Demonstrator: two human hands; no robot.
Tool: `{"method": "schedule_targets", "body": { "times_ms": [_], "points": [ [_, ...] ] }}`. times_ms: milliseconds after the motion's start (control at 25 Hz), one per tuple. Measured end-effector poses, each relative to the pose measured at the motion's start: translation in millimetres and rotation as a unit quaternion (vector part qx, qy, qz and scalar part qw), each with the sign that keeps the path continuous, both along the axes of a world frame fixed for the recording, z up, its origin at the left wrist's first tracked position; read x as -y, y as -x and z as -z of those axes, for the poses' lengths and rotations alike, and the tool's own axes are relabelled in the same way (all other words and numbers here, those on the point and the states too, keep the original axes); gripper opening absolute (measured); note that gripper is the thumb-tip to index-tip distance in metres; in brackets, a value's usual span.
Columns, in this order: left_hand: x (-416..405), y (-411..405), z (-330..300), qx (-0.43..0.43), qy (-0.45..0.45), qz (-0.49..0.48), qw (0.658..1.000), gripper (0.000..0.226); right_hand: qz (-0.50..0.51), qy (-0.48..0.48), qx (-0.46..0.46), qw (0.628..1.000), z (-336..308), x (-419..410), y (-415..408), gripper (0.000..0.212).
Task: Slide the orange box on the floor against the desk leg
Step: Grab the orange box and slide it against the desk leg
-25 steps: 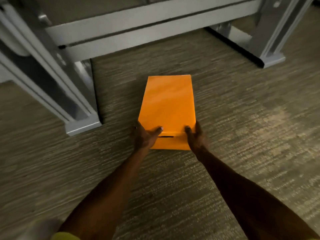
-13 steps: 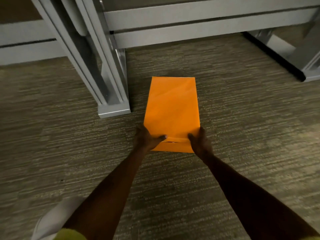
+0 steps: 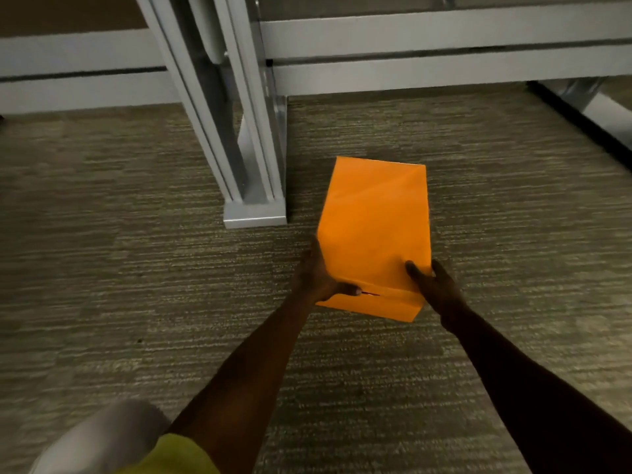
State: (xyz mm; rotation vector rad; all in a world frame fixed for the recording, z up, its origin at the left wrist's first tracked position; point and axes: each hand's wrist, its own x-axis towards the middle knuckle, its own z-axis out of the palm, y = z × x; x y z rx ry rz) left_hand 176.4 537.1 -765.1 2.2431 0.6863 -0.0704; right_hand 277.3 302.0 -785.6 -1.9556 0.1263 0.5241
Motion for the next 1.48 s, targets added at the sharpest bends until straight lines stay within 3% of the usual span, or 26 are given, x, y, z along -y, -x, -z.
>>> {"method": "schedule_targets", "body": {
  "times_ms": [80,160,480,800,1040,1280,1400,1480],
  "points": [
    [-1,2,1,-0.003,0.003,-0.015,1.000,0.159,-0.014,-0.054,0.020,0.998,0,-13,-4,0.068],
    [-7,4,6,0.014,0.006,-0.045,0.999,0.160,-0.038,-0.078,0.030,0.996,2,-24,-8,0.061],
    [-18,17,14,0.033,-0.019,-0.113,0.993,0.155,-0.136,-0.080,0.065,0.985,-1,-57,-45,0.053],
    [-33,7,8,0.044,-0.046,-0.106,0.992,0.147,-0.142,-0.124,0.074,0.979,16,-63,-57,0.069],
    [-77,1,-11,0.027,-0.066,-0.063,0.995,0.151,-0.179,-0.102,0.125,0.971,1,-90,-61,0.054],
    [-69,0,7,0.017,-0.059,-0.063,0.996,0.157,-0.218,0.047,0.119,0.968,22,-87,-67,0.075],
    [-74,1,8,0.030,-0.076,-0.059,0.995,0.159,-0.237,0.091,0.198,0.947,13,-95,-56,0.114],
    [-74,2,8,0.025,-0.105,-0.052,0.993,0.149,-0.294,0.160,0.262,0.905,15,-91,-49,0.135]
  ]
}}
